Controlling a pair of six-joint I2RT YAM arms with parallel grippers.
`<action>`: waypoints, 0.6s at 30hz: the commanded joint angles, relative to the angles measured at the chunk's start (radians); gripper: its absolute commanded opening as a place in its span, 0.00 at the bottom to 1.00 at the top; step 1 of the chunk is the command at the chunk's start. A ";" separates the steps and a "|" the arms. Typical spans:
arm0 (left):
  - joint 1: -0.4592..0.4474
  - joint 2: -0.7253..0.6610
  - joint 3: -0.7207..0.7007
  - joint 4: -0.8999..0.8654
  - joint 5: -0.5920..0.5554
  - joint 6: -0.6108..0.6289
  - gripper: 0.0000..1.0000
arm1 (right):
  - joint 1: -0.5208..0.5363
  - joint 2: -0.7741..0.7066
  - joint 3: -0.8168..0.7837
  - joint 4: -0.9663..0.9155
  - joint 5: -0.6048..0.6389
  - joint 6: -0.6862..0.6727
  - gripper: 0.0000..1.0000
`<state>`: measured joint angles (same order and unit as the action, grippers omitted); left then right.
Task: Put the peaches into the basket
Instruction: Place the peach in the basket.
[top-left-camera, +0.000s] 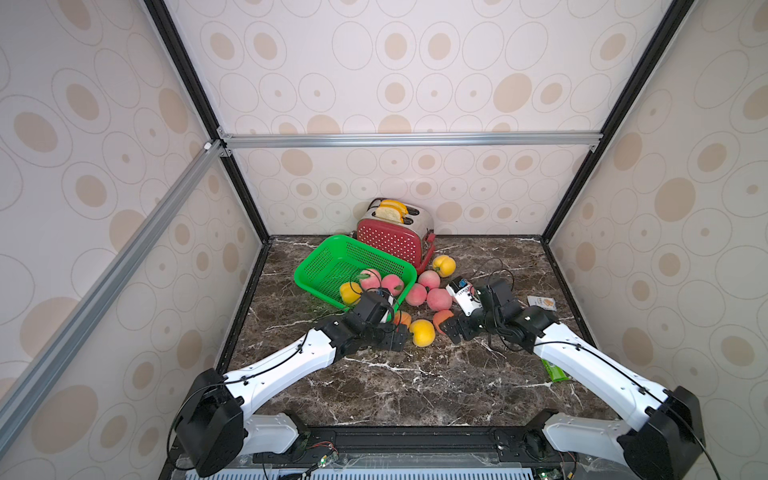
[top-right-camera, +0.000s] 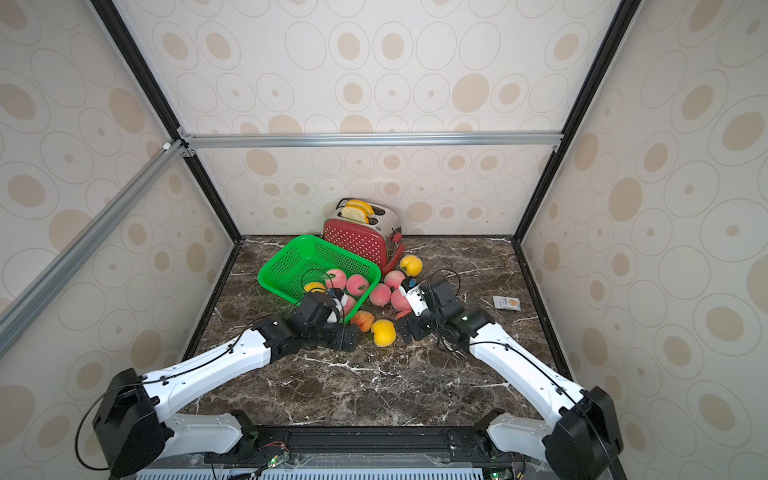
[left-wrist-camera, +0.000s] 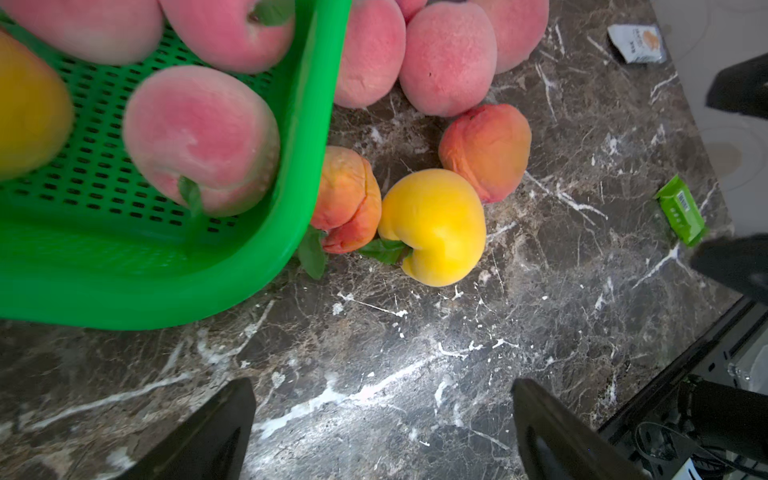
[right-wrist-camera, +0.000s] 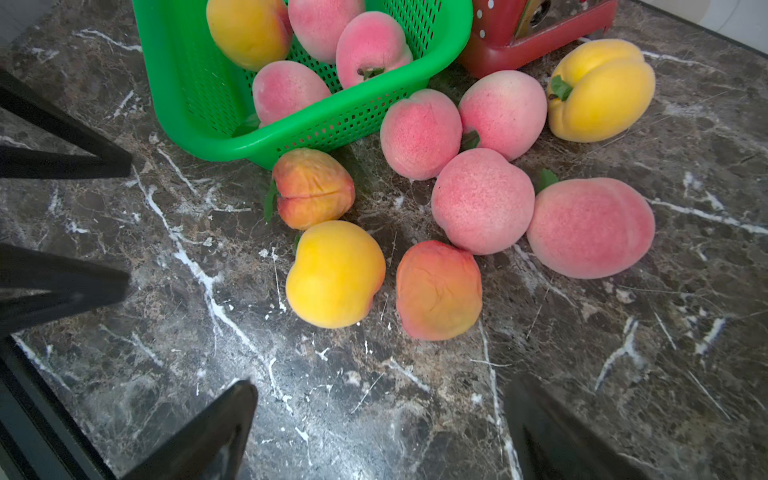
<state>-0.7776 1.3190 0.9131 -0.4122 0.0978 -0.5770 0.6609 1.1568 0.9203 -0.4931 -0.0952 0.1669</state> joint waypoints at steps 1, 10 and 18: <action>-0.034 0.048 0.061 0.050 -0.030 -0.018 0.99 | 0.002 -0.073 -0.045 -0.019 0.015 0.043 0.98; -0.071 0.160 0.122 0.036 -0.070 0.040 0.99 | -0.009 -0.224 -0.189 -0.030 0.042 0.104 0.99; -0.078 0.233 0.192 0.024 -0.078 0.088 0.99 | -0.021 -0.355 -0.283 -0.058 0.038 0.137 0.99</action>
<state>-0.8429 1.5341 1.0454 -0.3809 0.0360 -0.5331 0.6472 0.8433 0.6548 -0.5297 -0.0685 0.2790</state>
